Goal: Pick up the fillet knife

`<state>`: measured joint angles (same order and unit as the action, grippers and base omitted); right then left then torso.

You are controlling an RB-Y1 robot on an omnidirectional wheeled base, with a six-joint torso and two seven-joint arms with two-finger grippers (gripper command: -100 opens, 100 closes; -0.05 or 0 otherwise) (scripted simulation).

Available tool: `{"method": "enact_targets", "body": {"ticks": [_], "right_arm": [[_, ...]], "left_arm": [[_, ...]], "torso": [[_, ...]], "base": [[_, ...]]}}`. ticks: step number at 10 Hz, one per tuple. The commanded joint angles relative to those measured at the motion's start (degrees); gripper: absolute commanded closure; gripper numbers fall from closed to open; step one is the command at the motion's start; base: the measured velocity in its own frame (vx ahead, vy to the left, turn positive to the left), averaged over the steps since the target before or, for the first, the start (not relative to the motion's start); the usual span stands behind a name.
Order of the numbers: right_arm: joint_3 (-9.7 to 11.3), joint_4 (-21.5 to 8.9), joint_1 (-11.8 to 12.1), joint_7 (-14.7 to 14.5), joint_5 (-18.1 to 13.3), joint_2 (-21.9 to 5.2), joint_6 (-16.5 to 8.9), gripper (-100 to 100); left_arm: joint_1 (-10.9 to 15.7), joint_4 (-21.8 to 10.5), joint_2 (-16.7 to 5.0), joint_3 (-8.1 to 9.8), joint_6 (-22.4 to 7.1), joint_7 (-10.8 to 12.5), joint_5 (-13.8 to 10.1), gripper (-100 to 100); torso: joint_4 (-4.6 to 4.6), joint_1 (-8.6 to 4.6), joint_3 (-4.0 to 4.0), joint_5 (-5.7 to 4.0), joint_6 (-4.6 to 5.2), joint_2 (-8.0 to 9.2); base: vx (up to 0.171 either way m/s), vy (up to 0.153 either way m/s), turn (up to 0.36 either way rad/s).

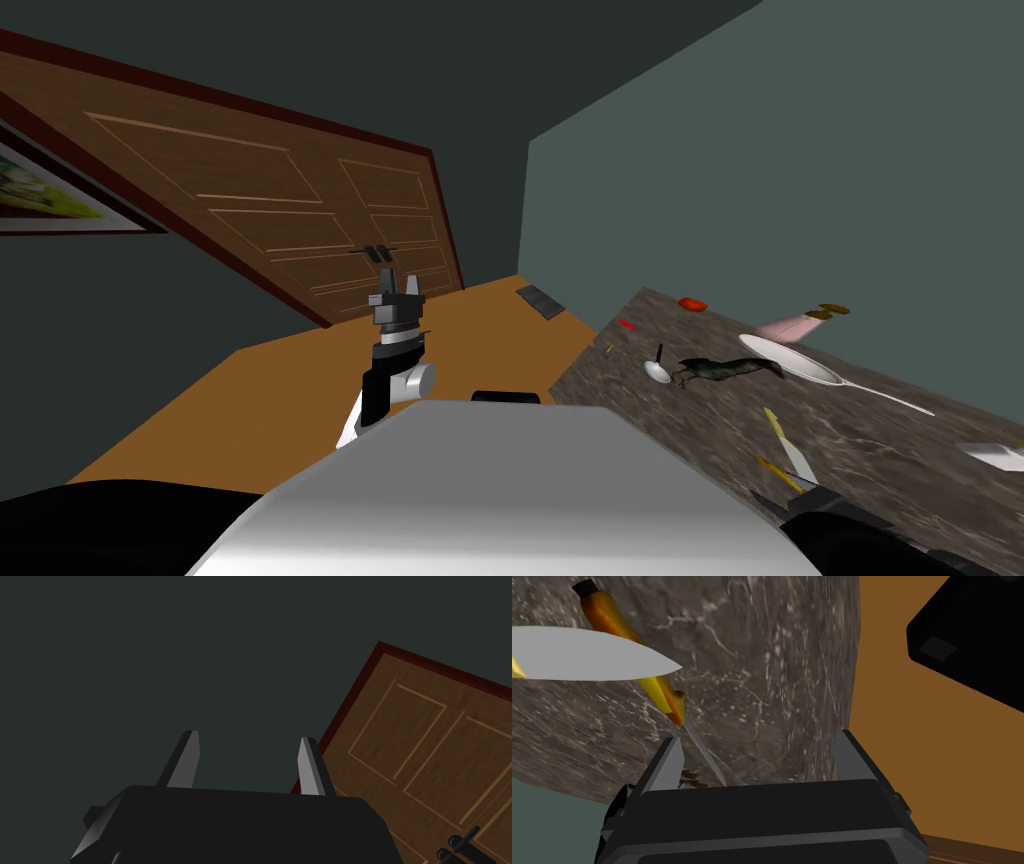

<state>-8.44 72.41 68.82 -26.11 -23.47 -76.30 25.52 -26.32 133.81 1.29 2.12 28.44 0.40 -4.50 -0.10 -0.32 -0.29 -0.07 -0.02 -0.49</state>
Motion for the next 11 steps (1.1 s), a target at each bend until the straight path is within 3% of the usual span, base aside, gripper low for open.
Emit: {"method": "enact_targets", "body": {"ticks": [1, 3, 4, 5, 6, 9, 10, 11], "right_arm": [[0.8, -1.7, 1.0, -0.4, -0.8, -1.8, 0.5, -100], [3.3, -3.2, 2.2, -0.4, -2.0, -4.2, 1.0, -100], [2.4, -3.4, 1.8, -0.5, -1.6, -3.6, 1.3, -100], [2.5, -3.6, 1.8, -0.5, -1.6, -3.7, 1.5, 0], [3.9, -2.5, 1.2, -0.2, -1.4, -2.9, -0.5, -100], [6.0, -0.9, 0.4, 0.3, -1.0, -1.6, -3.6, -100], [5.7, -1.3, 0.4, 0.2, -1.1, -1.9, -2.8, -100], [5.8, -1.2, 0.4, 0.3, -1.1, -1.9, -3.1, 100]], "left_arm": [[0.0, 0.0, 0.0, 0.0, 0.0, 0.0, 0.0, 0], [0.0, 0.0, 0.0, 0.0, 0.0, 0.0, 0.0, 0], [0.0, 0.0, 0.0, 0.0, 0.0, 0.0, 0.0, 0], [0.0, 0.0, 0.0, 0.0, 0.0, 0.0, 0.0, 0], [0.0, 0.0, 0.0, -0.01, 0.0, 0.0, 0.0, 0], [0.0, 0.0, 0.0, -0.01, 0.0, 0.0, 0.0, 0], [0.0, 0.0, 0.0, -0.01, 0.0, 0.0, 0.0, 0], [0.0, 0.0, 0.0, -0.01, 0.0, 0.0, 0.0, 0]], "torso": [[0.0, 0.0, 0.0, 0.0, 0.0, 0.0], [0.01, -0.17, 0.02, -0.04, 0.0, 0.04], [-0.01, -0.18, -0.02, -0.06, 0.01, -0.04], [0.03, 0.09, 0.09, -0.02, 0.03, 0.17], [0.09, 0.28, 0.21, 0.04, 0.05, 0.37], [0.18, 0.22, 0.44, 0.03, 0.05, 0.75], [0.18, 0.23, 0.44, 0.03, 0.04, 0.75], [0.16, 0.3, 0.39, 0.05, 0.08, 0.66]], "base": [[0.109, -0.097, 0.082], [0.134, -0.143, 0.1], [0.068, -0.058, 0.022], [0.012, -0.012, 0.003], [-0.018, -0.028, 0.161], [-0.06, -0.044, 0.129], [-0.023, -0.019, 0.032], [0.0, 0.0, 0.0]]}}
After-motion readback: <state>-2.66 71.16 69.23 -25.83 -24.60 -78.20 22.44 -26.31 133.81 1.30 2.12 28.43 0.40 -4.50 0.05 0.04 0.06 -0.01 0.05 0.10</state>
